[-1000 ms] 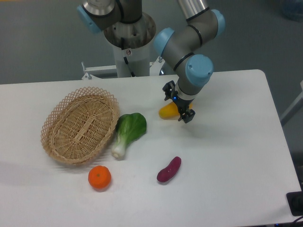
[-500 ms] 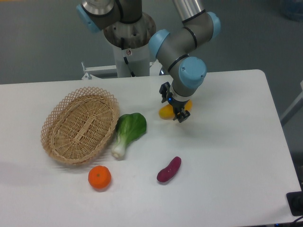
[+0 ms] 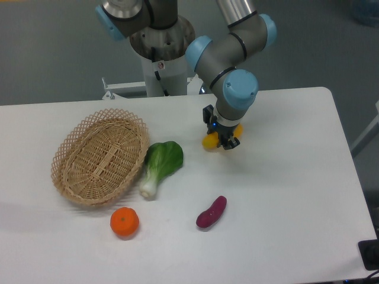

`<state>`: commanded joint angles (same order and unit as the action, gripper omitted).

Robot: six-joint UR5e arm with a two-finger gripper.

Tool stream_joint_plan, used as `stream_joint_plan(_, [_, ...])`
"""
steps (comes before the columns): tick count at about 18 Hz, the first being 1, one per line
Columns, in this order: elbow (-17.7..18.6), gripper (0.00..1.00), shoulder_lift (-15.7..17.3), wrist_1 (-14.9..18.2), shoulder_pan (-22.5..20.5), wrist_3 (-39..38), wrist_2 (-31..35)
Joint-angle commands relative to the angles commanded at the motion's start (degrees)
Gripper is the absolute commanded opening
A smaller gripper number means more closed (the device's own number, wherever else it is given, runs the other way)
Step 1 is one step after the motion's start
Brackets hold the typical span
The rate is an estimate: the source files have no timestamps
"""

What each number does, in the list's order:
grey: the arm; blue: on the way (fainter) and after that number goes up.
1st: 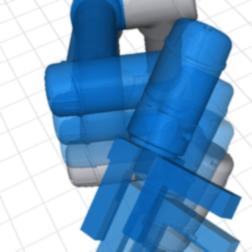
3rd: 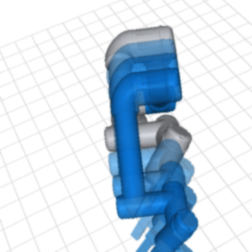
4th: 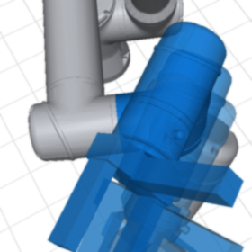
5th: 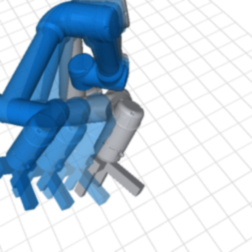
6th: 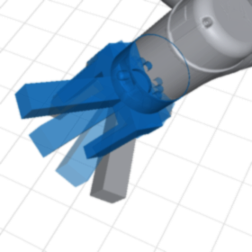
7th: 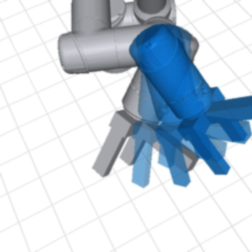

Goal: Pick up the mango from the table
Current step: 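Lift the held mango up and away from the table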

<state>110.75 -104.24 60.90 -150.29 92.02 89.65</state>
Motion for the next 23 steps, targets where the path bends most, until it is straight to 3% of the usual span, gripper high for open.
stream_joint_plan(6, [-9.22, 0.36, -1.23, 1.23, -1.49, -4.20, 0.00])
stream_joint_plan(12, [-19.69, 0.37, -6.76, 3.08, -3.95, -7.47, -0.09])
stream_joint_plan(19, [-26.63, 0.37, -12.39, 3.08, -5.97, -8.61, -0.09])
stream_joint_plan(23, [-28.04, 0.39, -13.18, 4.22, -6.85, -9.23, -0.18])
